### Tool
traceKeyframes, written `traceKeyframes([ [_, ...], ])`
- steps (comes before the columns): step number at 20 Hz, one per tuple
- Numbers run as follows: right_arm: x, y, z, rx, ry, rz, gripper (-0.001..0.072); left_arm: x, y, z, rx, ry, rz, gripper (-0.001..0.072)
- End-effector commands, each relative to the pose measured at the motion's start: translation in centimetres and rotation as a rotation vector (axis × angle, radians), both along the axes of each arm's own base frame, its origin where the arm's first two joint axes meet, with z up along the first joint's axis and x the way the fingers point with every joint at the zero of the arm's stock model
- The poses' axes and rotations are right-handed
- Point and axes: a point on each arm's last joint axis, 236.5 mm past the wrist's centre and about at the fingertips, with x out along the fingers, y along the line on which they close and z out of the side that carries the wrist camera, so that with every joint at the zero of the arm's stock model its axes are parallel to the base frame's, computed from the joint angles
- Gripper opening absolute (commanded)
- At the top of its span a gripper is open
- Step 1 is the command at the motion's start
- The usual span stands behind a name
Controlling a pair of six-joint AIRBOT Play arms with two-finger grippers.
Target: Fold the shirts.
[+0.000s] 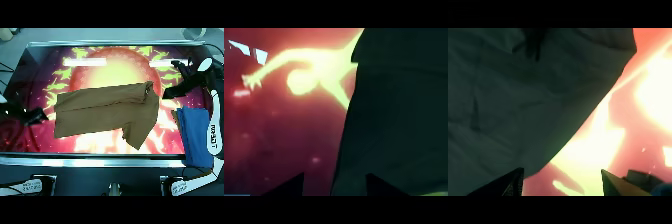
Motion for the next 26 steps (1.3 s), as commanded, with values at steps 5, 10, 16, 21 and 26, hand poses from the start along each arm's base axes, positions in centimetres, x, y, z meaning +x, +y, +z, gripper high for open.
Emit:
traceKeyframes([
  [5, -3.7, -0.4, -1.4, 0.001, 0.14, 0.041, 0.0487, -6.9, -4.5, -4.8, -0.126, 0.092, 0.02, 0.0476],
  [10, -3.8, -1.3, -1.7, -0.036, 0.144, 0.04, 0.0487, -4.3, -5.2, -5.5, -0.061, -0.005, 0.009, 0.0464],
  [16, -6.4, -0.8, -4.5, -0.018, 0.242, 0.044, 0.0487, -2.9, -5.9, -5.6, -0.029, -0.046, 0.016, 0.0024],
  [21, -7.7, 2.1, -8.7, 0.102, 0.245, 0.028, 0.0488, -2.5, -5.8, -4.7, -0.021, -0.078, 0.014, 0.0024],
  [26, -7.1, 2.9, -11.3, 0.129, 0.201, -0.046, 0.0487, -2.2, -5.7, -3.7, -0.013, -0.113, 0.015, 0.0024],
])
